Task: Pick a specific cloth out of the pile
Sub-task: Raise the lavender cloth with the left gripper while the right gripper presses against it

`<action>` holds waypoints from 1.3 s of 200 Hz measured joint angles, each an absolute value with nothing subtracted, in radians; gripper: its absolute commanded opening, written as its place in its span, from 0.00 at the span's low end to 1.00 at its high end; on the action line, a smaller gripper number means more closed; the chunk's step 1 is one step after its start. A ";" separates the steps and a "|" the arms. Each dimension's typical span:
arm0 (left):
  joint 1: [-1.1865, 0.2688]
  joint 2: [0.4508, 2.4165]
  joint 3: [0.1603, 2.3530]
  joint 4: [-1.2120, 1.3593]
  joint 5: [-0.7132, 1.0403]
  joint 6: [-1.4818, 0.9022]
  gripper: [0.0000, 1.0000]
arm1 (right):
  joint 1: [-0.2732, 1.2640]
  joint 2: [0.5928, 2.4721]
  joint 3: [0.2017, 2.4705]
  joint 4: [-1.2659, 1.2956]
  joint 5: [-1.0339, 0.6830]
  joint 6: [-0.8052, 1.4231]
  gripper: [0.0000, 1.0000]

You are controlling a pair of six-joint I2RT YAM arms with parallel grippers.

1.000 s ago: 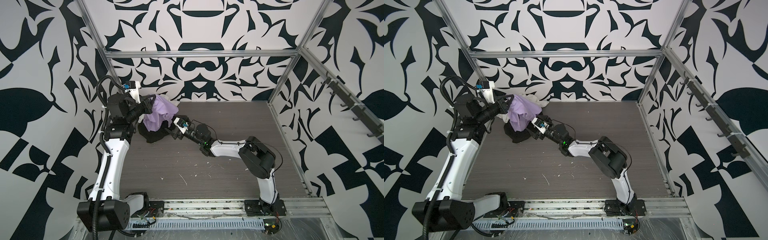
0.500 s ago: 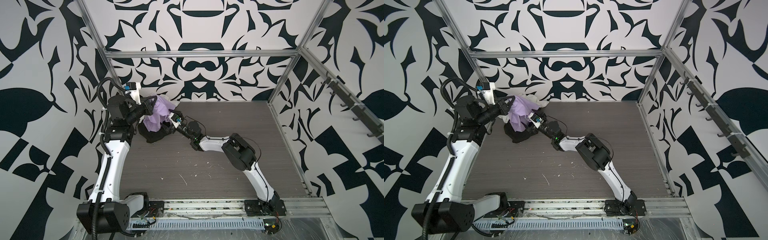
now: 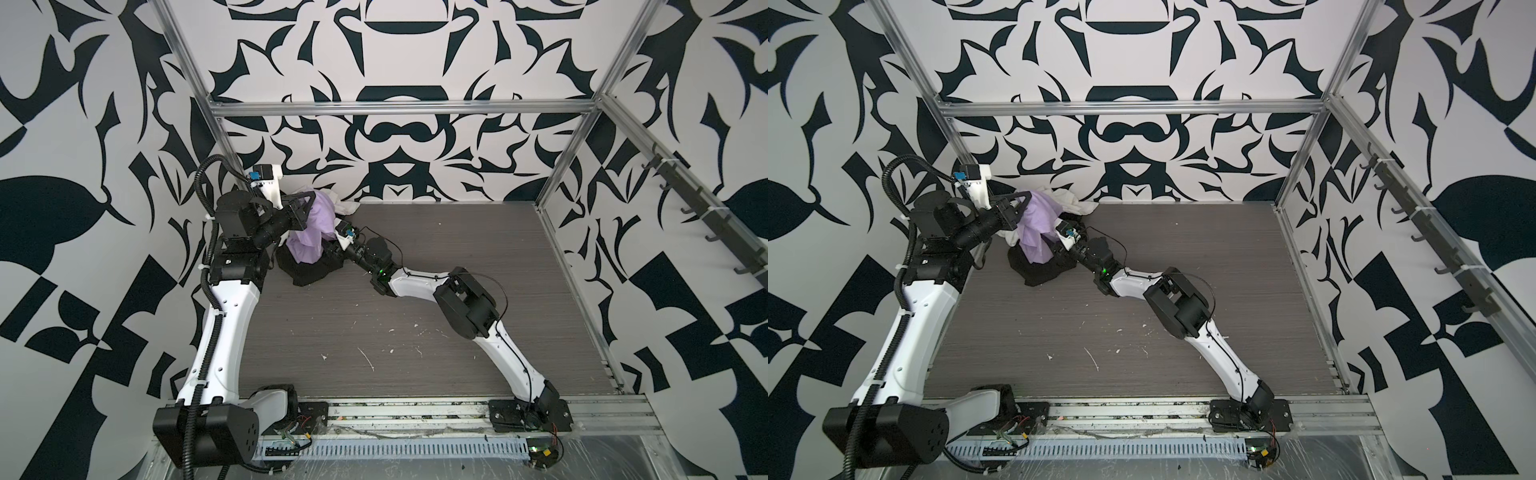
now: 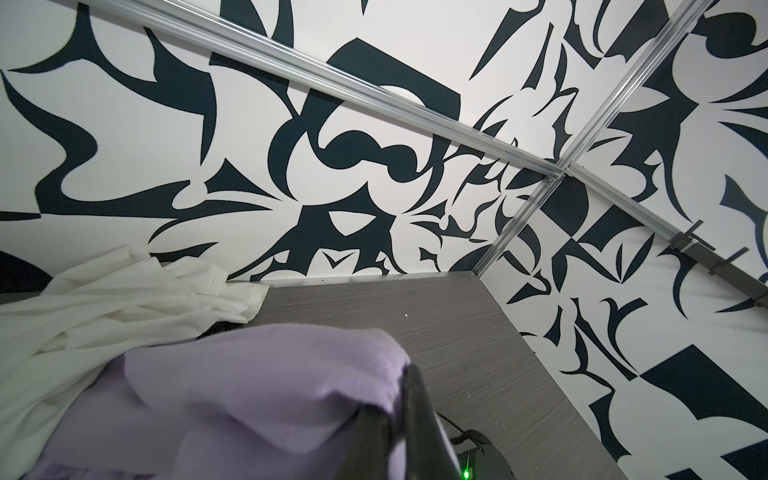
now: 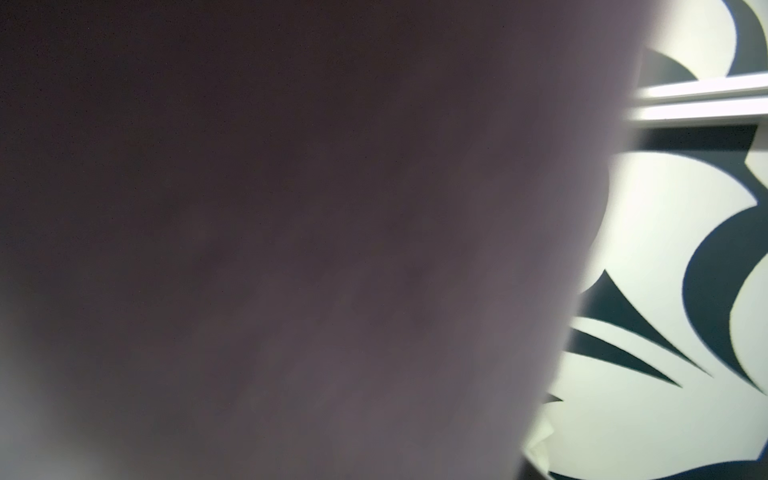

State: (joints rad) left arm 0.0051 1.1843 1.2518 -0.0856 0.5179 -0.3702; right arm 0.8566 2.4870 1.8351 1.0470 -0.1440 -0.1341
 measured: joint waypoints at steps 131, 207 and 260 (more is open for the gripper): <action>-0.010 1.185 1.254 -0.086 0.497 -0.370 0.00 | 0.852 2.485 1.846 1.037 -0.121 -0.134 0.00; -0.012 1.195 1.333 -0.097 0.461 -0.367 0.00 | 0.852 2.431 1.842 1.029 -0.124 -0.133 0.00; -0.012 1.201 1.396 -0.098 0.452 -0.368 0.00 | 0.851 2.376 1.846 1.011 -0.138 -0.134 0.00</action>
